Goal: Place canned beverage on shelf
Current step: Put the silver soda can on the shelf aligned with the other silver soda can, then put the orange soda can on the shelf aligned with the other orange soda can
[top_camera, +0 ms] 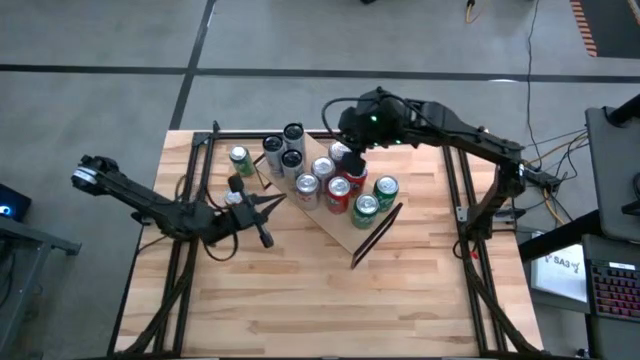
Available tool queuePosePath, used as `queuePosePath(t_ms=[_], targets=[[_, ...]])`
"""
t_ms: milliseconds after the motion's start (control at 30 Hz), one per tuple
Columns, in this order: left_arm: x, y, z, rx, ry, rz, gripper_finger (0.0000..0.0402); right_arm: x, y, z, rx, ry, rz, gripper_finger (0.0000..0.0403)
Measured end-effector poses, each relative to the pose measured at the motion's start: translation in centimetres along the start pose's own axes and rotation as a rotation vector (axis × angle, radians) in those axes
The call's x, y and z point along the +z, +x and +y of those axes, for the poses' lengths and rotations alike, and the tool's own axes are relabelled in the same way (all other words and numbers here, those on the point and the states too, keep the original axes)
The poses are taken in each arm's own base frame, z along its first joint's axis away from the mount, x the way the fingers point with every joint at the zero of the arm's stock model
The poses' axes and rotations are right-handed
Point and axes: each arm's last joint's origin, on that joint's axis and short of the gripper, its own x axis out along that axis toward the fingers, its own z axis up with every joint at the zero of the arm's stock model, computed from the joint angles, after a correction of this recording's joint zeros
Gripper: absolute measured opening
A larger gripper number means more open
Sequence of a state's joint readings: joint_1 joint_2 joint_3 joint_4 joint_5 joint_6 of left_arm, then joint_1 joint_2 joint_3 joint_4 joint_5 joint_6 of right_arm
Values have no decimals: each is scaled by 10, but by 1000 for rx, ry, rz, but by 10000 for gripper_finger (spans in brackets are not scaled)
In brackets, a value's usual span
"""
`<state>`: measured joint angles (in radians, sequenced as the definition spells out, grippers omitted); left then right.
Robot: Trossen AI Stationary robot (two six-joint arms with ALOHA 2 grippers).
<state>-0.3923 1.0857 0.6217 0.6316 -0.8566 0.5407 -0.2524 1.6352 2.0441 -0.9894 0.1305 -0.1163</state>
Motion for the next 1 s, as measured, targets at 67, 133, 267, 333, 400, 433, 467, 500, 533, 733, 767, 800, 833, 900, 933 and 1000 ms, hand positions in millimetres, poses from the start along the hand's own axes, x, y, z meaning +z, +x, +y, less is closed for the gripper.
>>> queuePosePath(t_ms=[67,133,267,333,400,433,467,500,533,733,767,800,833,900,933,1000], targets=[[3,-3,6,4,-7,-5,0,-3,-8,5,17,20,29,9],[6,-5,11,8,-16,-12,0,-7,-15,11,33,40,57,9],[8,-8,16,14,-32,-24,0,-10,-26,29,78,36,81,9],[9,-9,17,15,-40,-27,0,-11,-30,39,102,25,89,9],[9,-9,17,15,-49,-28,0,-11,-32,49,126,11,94,9],[9,-8,17,14,-50,-26,0,-11,-33,53,136,8,94,9],[8,-8,16,13,-47,-25,0,-11,-35,59,149,2,90,9],[8,-8,15,10,-37,-20,0,-11,-36,64,159,-7,88,9],[6,-7,14,5,-17,-10,0,-12,-37,68,171,-18,86,9],[2,-6,10,-1,58,27,0,-13,-39,94,230,-65,63,9],[1,-6,10,6,64,33,0,-14,-39,97,237,-72,63,9],[1,-6,11,16,69,39,0,-14,-39,100,242,-77,64,9],[1,-7,11,28,74,46,0,-15,-40,102,247,-81,64,9],[1,-7,13,51,79,58,0,-15,-42,105,255,-88,63,9],[1,-7,13,65,77,64,0,-16,-44,105,258,-90,59,9],[1,-8,16,106,64,85,0,-16,-48,105,261,-101,49,9]])
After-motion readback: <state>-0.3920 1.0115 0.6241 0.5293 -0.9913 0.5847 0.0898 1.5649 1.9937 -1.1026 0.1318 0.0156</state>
